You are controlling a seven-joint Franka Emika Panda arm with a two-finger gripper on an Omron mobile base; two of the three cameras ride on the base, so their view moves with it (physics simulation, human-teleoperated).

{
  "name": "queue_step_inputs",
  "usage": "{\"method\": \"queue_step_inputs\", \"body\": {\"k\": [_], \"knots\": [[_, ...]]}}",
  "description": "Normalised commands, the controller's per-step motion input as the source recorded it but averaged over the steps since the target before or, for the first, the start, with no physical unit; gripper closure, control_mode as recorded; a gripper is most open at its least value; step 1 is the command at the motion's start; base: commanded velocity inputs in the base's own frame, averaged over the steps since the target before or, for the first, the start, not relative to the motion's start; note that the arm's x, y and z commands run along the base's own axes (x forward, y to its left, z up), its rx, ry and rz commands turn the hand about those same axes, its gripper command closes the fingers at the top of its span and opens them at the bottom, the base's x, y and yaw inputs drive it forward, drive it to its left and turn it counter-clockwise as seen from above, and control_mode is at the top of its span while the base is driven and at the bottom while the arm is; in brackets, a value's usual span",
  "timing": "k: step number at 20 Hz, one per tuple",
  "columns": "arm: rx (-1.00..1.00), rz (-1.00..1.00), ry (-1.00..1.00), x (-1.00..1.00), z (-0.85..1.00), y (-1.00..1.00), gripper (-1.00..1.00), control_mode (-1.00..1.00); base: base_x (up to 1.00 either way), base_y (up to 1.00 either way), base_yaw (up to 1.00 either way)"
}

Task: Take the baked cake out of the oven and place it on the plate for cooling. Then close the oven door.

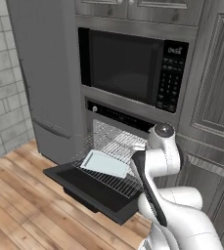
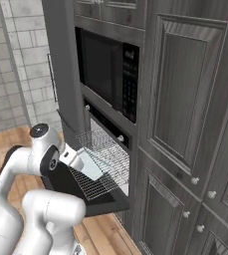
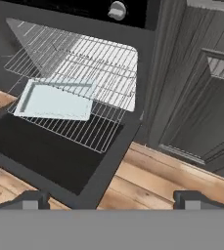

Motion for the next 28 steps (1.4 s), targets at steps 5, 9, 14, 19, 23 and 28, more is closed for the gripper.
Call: {"method": "queue_step_inputs", "body": {"k": [5,9,14,19,23,28], "knots": [[0.00,-0.28,0.07,0.03,-0.25,0.39,-1.00,-1.00,0.00,0.00,0.00],[0.03,-0.12,0.06,0.21,-0.26,0.26,-1.00,-1.00,0.00,0.00,0.00],[0.06,-0.01,0.17,0.30,-0.15,0.26,-1.00,-1.00,0.00,0.00,0.00],[0.08,0.00,0.26,0.37,-0.27,0.12,-1.00,-1.00,0.00,0.00,0.00],[0.01,0.00,0.19,0.33,-0.32,0.19,-1.00,-1.00,0.00,0.00,0.00],[0.00,-0.03,0.09,0.34,-0.31,0.39,-1.00,-1.00,0.00,0.00,0.00]]}}
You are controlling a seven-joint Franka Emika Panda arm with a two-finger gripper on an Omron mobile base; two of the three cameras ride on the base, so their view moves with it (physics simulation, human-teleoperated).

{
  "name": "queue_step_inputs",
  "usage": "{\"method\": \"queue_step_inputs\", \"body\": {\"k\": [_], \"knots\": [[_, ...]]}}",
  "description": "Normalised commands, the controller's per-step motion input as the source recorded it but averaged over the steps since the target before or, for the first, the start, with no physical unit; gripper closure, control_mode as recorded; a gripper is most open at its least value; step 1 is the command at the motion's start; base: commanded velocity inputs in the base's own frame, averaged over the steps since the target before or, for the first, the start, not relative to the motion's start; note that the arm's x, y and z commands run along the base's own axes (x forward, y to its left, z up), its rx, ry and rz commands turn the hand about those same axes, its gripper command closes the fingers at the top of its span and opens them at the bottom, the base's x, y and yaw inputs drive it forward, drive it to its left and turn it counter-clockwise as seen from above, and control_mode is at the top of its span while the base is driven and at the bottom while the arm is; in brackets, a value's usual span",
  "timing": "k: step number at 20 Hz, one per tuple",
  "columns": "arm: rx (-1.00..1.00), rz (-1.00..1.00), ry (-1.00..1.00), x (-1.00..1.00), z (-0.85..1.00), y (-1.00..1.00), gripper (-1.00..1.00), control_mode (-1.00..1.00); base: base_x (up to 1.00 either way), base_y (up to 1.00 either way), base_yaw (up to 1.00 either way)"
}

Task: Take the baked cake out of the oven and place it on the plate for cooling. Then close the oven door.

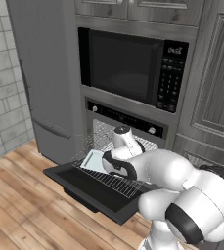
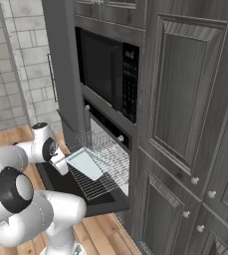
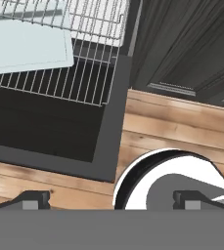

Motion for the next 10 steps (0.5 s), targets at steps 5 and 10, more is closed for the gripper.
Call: {"method": "queue_step_inputs", "body": {"k": [5,10], "knots": [[0.02,-0.01,0.07,0.23,-0.35,0.17,-1.00,-1.00,0.00,0.00,0.00],[0.04,0.00,0.00,0.23,-0.41,0.01,-1.00,-1.00,0.00,0.00,0.00]]}}
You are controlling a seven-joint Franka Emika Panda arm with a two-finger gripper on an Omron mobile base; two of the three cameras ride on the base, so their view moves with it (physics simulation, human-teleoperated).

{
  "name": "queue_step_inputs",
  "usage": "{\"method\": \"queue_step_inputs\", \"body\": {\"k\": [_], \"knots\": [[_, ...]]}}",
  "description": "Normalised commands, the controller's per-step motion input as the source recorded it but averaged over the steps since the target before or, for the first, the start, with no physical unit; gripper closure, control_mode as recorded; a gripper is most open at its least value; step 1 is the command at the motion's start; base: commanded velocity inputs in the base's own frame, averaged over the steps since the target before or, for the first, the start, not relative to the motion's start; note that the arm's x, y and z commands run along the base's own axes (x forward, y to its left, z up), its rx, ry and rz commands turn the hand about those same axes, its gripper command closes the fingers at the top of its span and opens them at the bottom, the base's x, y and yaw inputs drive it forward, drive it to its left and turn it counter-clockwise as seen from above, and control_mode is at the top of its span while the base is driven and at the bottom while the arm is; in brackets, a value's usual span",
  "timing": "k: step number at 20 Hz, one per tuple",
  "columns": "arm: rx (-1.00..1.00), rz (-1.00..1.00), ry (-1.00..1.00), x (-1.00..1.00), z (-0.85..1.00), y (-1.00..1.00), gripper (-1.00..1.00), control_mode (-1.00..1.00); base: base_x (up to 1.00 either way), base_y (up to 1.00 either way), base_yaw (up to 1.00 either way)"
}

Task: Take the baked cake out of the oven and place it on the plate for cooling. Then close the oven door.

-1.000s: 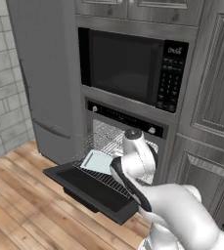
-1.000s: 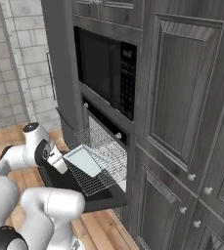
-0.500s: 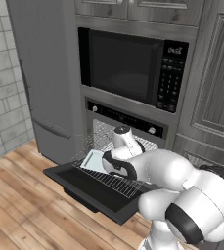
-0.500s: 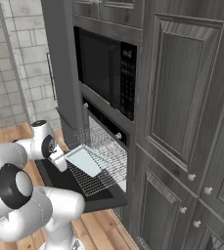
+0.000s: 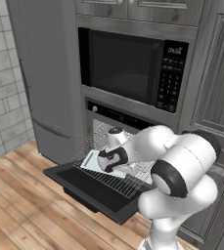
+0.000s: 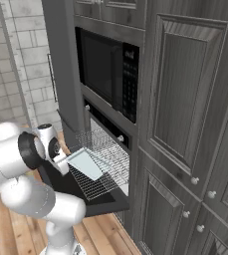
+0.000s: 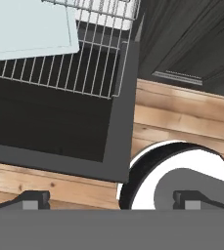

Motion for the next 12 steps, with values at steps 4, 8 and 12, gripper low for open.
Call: {"method": "queue_step_inputs", "body": {"k": [4,8,12], "knots": [[0.04,0.00,0.01,0.15,-0.38,0.12,-1.00,-1.00,0.00,0.00,0.00],[0.00,0.00,0.00,0.06,-0.36,0.06,-1.00,-1.00,0.00,0.00,0.00],[0.02,0.00,0.00,0.16,-0.31,0.00,-1.00,-1.00,0.00,0.00,0.00]]}}
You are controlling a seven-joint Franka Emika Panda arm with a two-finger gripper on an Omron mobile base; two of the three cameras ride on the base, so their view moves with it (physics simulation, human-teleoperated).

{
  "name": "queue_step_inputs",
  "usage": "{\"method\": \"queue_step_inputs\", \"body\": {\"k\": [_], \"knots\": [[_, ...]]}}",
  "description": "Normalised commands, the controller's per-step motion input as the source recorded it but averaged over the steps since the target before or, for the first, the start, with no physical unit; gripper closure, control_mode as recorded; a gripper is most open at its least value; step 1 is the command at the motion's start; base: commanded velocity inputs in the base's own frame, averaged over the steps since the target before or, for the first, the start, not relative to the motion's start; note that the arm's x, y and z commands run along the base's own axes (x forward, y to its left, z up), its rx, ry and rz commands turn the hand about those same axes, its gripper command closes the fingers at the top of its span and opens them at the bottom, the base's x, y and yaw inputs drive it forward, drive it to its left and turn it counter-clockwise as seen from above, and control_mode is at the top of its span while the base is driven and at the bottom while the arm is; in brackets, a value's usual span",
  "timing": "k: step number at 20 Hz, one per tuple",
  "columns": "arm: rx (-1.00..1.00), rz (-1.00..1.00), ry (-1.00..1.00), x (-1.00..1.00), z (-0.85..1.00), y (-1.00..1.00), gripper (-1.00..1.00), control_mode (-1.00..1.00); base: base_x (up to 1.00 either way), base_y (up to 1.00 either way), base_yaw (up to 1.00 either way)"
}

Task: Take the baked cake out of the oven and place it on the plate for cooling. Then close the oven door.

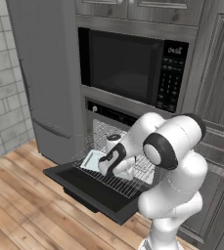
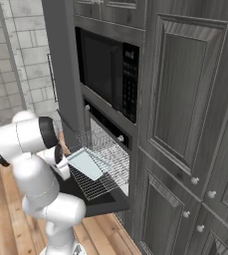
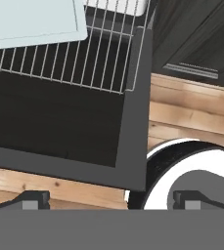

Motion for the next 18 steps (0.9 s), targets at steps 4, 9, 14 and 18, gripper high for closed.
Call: {"method": "queue_step_inputs", "body": {"k": [4,9,14,18], "knots": [[0.02,0.00,0.00,0.19,-0.24,0.00,-1.00,-1.00,0.00,0.00,0.00],[0.04,0.00,0.00,0.11,-0.16,0.01,-1.00,-1.00,0.00,0.00,0.00],[0.03,0.00,0.00,0.10,-0.13,0.09,-1.00,-1.00,0.00,0.00,0.00],[0.00,0.00,0.00,0.04,-0.21,0.07,-1.00,-1.00,0.00,0.00,0.00]]}}
